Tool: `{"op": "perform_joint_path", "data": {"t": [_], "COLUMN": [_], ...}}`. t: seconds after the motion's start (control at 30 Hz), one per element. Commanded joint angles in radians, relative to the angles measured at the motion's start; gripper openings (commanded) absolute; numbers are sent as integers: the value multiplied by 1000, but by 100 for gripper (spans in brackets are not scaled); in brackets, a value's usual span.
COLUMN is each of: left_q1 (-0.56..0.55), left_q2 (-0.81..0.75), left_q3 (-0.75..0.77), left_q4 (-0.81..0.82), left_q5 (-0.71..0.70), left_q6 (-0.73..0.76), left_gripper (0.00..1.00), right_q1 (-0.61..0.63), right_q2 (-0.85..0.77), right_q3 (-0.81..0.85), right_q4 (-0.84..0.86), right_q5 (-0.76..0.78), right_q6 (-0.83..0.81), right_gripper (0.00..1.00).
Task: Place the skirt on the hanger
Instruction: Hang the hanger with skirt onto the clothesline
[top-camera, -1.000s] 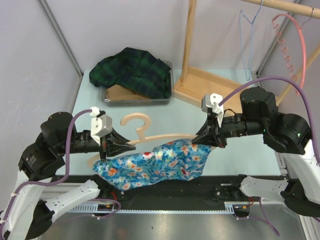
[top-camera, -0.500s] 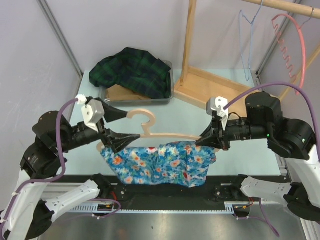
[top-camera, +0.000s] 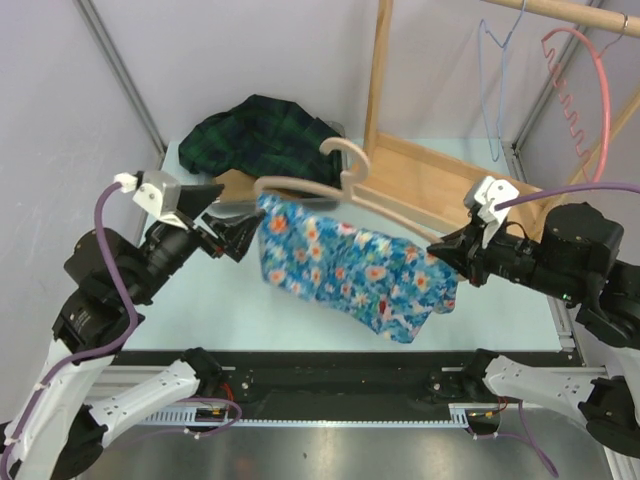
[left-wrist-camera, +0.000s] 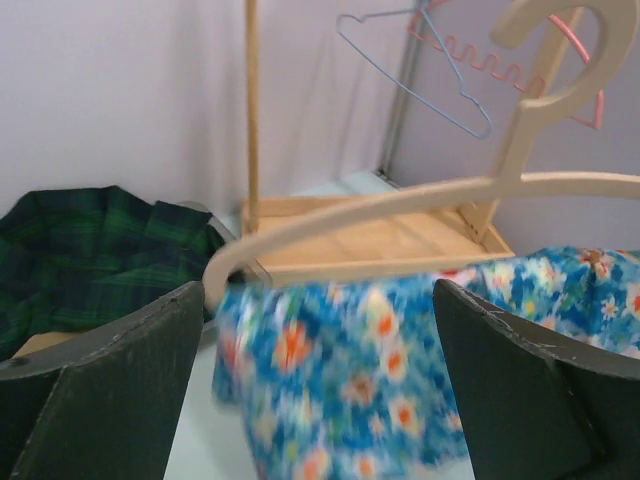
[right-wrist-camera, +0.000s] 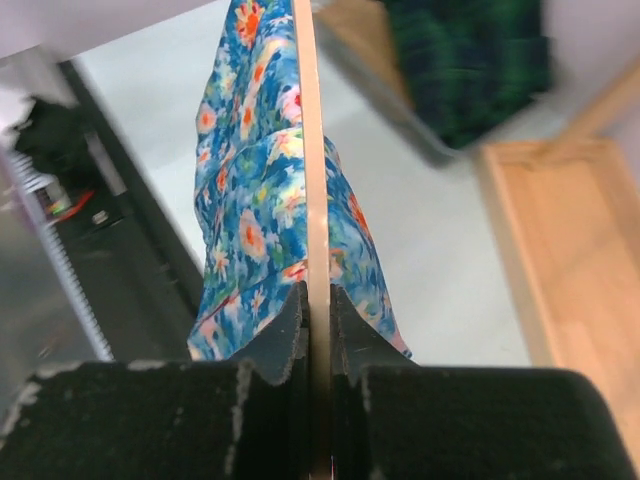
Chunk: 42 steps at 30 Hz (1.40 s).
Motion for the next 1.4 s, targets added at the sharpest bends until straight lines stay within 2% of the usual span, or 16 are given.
{"op": "perform_joint_path", "data": {"t": [0.0, 0.2, 0.47, 0.73, 0.97, 1.23, 1.37], "left_q1": [5, 5, 5, 5, 5, 5, 5], "left_q2": [-39, -30, -24, -13, -22, -29, -29], "left_q3": [-20, -30, -61, -78, -89, -113, -128], "left_q4": [87, 58, 63, 75, 81, 78, 82], "left_q5": [-154, -165, -167, -151, -132, -119, -112], "left_q6": [-40, -60, -89, -126, -157, -168, -178], "left_gripper": [100, 100, 100, 100, 100, 100, 100], "right_q1": [-1, 0, 0, -19, -167, -256, -345], "right_q2": [-41, -31, 30, 172, 255, 312, 413], "right_q3": [34, 31, 111, 109, 97, 48, 144], "right_q4": [164, 213, 305, 467, 507, 650, 626], "right_q5": [350, 669, 959, 911, 822, 751, 621], "right_q6": [30, 26, 35, 151, 345, 363, 380], "right_gripper": [0, 0, 0, 0, 0, 0, 0]}}
